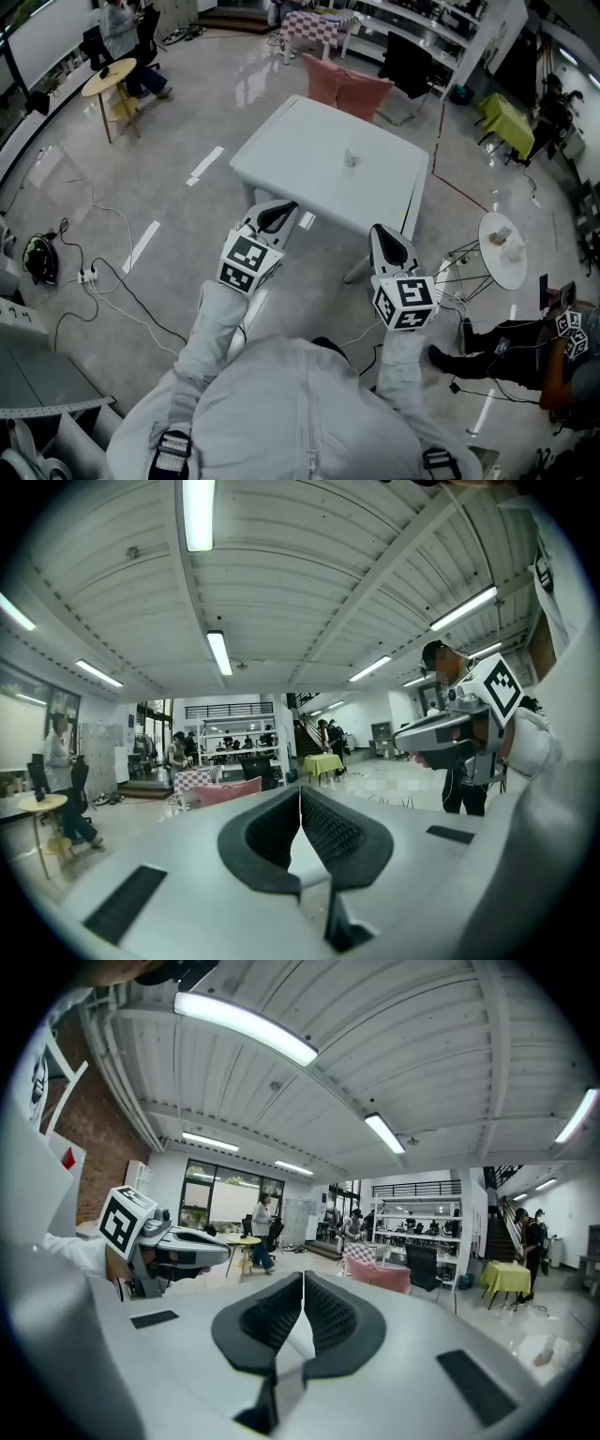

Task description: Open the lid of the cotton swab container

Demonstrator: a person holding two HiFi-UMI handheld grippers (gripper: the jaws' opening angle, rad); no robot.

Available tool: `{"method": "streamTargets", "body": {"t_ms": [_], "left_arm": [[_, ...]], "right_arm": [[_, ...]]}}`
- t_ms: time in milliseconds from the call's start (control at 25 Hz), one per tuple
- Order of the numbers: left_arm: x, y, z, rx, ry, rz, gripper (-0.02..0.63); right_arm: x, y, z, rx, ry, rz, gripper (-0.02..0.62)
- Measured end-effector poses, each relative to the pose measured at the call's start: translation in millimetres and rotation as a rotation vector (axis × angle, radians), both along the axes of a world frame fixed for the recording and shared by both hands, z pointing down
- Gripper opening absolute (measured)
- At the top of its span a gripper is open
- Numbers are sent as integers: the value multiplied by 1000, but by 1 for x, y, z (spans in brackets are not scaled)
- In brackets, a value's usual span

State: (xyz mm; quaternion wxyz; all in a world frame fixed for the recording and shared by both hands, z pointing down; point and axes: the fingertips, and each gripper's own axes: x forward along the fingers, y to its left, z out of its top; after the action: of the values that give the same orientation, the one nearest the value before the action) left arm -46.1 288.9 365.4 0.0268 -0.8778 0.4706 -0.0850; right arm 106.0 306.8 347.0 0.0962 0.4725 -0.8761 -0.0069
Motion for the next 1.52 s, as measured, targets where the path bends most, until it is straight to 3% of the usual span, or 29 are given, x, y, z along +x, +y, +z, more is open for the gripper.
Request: {"method": "streamTargets", "body": {"t_ms": [560,1200,1520], "left_arm": [[-19,-32,28,-63,2,-3,23],[28,-244,21,-63,-24,-40,23],[59,-324,25,-95,-28,-38,23]], "right_arm": [[-23,-32,22,-26,23,1,35],[21,-260,21,-31,-11,-48,35],[53,-346,26,-57,-18,-38,35]]}}
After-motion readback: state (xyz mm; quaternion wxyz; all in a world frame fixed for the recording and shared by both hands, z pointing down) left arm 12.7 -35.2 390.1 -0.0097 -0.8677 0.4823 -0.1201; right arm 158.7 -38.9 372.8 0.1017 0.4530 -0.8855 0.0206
